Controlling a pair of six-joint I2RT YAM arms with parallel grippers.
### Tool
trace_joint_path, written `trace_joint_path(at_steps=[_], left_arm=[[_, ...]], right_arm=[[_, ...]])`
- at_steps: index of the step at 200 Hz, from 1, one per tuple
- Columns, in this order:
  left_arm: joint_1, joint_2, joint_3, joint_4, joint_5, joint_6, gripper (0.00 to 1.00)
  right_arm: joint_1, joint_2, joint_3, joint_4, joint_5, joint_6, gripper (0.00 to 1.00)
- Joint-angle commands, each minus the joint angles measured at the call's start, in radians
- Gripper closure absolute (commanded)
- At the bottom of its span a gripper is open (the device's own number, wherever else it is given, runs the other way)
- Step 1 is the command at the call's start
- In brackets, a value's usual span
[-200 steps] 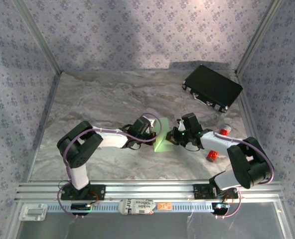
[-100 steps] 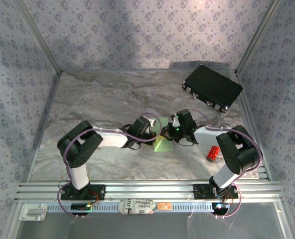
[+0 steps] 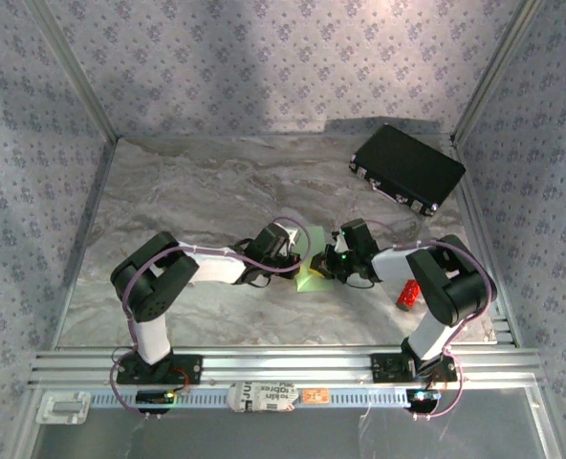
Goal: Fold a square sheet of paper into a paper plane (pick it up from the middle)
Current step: Fold the triangle a second time at the center of the table.
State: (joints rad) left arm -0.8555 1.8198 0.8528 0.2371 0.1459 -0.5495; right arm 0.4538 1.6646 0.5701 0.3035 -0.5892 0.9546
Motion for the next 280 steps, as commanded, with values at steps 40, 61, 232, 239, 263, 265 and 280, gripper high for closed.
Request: trace_joint_path(at_steps=[40,61,232,239,263,265,280], left_arm=[[0.009,0.037,0.015,-0.040,0.020,0.019,1.00],[0.009,0.038,0.015,-0.041,0.021,0.019,1.00],[0.014,0.024,0.003,-0.039,0.026,0.014,1.00],[0.014,0.024,0.003,-0.038,0.025,0.013,1.00],[0.015,0.021,-0.001,-0.035,0.026,0.013,1.00],[0.014,0.021,-0.001,-0.035,0.025,0.012,1.00],[0.016,0.021,-0.001,-0.035,0.026,0.012,1.00]], right_arm=[[-0.033,-0.044,0.014,-0.027,0.004,0.010,1.00],[-0.048,-0.060,0.058,-0.062,0.001,-0.013,1.00],[-0.114,-0.020,0.087,-0.104,0.016,-0.058,1.00],[-0.121,-0.016,0.086,-0.100,0.015,-0.060,1.00],[-0.137,0.006,0.065,-0.086,0.029,-0.059,1.00],[-0.138,0.008,0.063,-0.088,0.033,-0.060,1.00],[-0.145,0.021,0.045,-0.100,0.063,-0.070,1.00]])
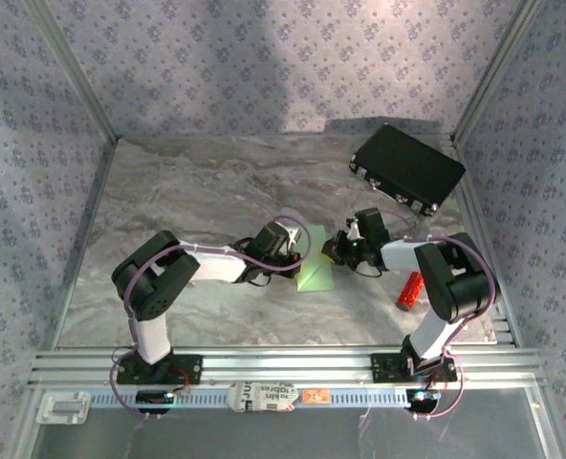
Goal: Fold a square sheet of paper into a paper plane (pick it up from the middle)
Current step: Fold the triangle a second time at the center of the table.
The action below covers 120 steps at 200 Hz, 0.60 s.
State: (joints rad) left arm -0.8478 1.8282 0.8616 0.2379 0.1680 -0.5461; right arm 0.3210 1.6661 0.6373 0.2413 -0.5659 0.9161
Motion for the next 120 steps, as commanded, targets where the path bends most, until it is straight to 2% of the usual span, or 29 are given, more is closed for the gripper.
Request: trace_joint_path(at_steps=[1,46,120], left_arm=[[0.008,0.013,-0.010,-0.036,0.004,0.008,1.00],[0.007,0.014,-0.016,-0.028,0.006,0.005,1.00],[0.007,0.011,-0.018,-0.030,0.007,0.008,1.00]], right_arm=[[-0.013,0.020,-0.024,-0.038,0.043,-0.032,1.00],[-0.052,0.029,-0.080,0.000,0.067,0.000,1.00],[-0.035,-0.127,-0.024,-0.040,-0.016,-0.027,1.00]])
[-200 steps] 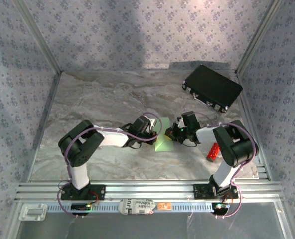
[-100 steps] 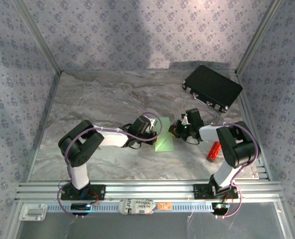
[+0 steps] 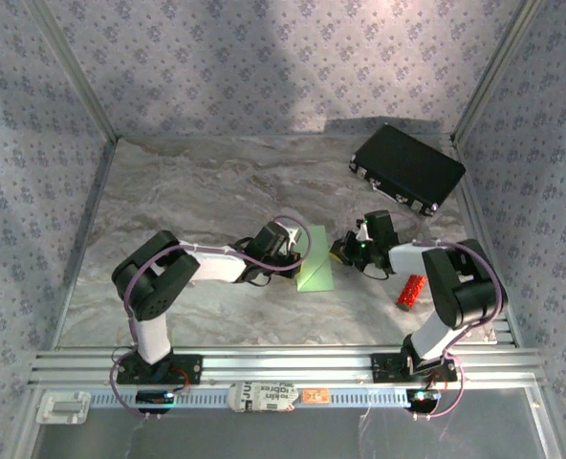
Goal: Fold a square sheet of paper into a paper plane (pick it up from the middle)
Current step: Fold the triangle a second time at the center of the table.
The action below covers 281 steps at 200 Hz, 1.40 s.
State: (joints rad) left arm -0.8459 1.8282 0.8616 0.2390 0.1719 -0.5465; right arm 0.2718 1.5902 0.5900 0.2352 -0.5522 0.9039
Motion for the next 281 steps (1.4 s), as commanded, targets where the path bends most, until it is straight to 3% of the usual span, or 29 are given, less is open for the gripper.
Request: trace_joint_path(at_steps=[1,73,164,201,232,246,260,281], left_arm=[[0.006,0.011,-0.019,-0.031,0.004,0.008,1.00],[0.005,0.012,-0.021,-0.026,0.005,0.009,1.00],[0.009,0.008,-0.014,-0.024,0.006,0.002,0.99],[0.012,-0.041,0.003,-0.051,-0.001,-0.018,0.85],[0.021,-0.117,0.021,-0.114,-0.032,-0.054,0.62],[0.019,-0.153,0.021,-0.138,-0.041,-0.074,0.59],[0.019,-0.186,0.011,-0.142,-0.032,-0.096,0.59],[0.020,-0.213,0.002,-0.133,0.039,-0.133,0.75]], right_arm=[[0.016,-0.051,0.023,-0.033,-0.032,-0.014,1.00],[0.146,0.013,-0.002,0.061,-0.040,0.068,1.00],[0.135,0.111,-0.116,0.093,0.026,0.055,1.00],[0.128,0.089,-0.104,0.061,0.035,0.042,1.00],[0.129,0.082,-0.087,0.042,0.036,0.039,1.00],[0.129,0.079,-0.082,0.039,0.038,0.040,1.00],[0.129,0.077,-0.080,0.035,0.040,0.042,1.00],[0.129,0.076,-0.075,0.032,0.039,0.043,1.00]])
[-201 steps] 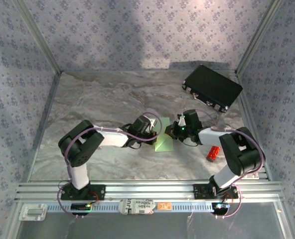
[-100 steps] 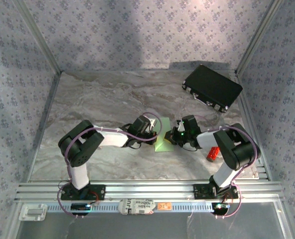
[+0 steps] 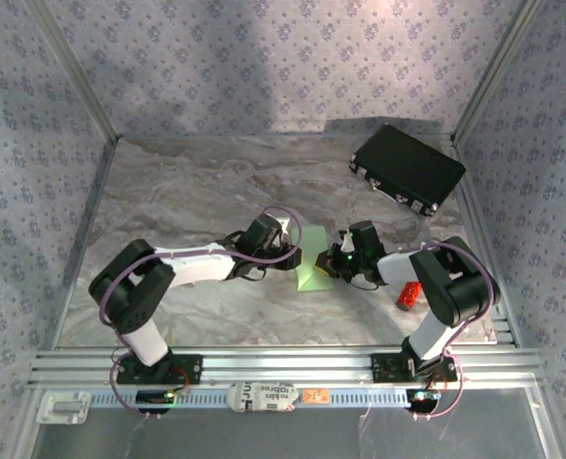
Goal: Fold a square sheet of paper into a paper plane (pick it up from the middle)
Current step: Fold the triangle a second time at the center of the table.
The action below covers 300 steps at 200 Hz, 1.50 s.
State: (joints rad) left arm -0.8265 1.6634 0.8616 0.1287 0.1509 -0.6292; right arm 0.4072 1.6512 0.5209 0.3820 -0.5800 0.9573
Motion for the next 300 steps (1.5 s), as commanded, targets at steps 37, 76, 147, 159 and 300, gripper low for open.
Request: trace_joint_path(at_steps=[37,76,147,159,300], left_arm=[[-0.007,-0.001,0.027,0.002,0.264,-0.134,0.96],[-0.027,0.090,0.072,0.004,0.373,-0.162,0.97],[-0.037,0.208,0.134,0.006,0.440,-0.182,0.96],[-0.038,0.213,0.138,-0.010,0.422,-0.181,0.96],[-0.038,0.224,0.019,0.014,0.356,-0.185,0.97]], right_arm=[[-0.007,0.008,-0.004,-0.125,0.072,-0.009,1.00],[-0.007,0.004,-0.004,-0.134,0.075,-0.012,1.00],[-0.008,-0.001,-0.002,-0.147,0.078,-0.016,1.00],[-0.008,-0.002,-0.002,-0.147,0.078,-0.016,1.00],[-0.008,0.003,-0.007,-0.149,0.078,-0.022,1.00]])
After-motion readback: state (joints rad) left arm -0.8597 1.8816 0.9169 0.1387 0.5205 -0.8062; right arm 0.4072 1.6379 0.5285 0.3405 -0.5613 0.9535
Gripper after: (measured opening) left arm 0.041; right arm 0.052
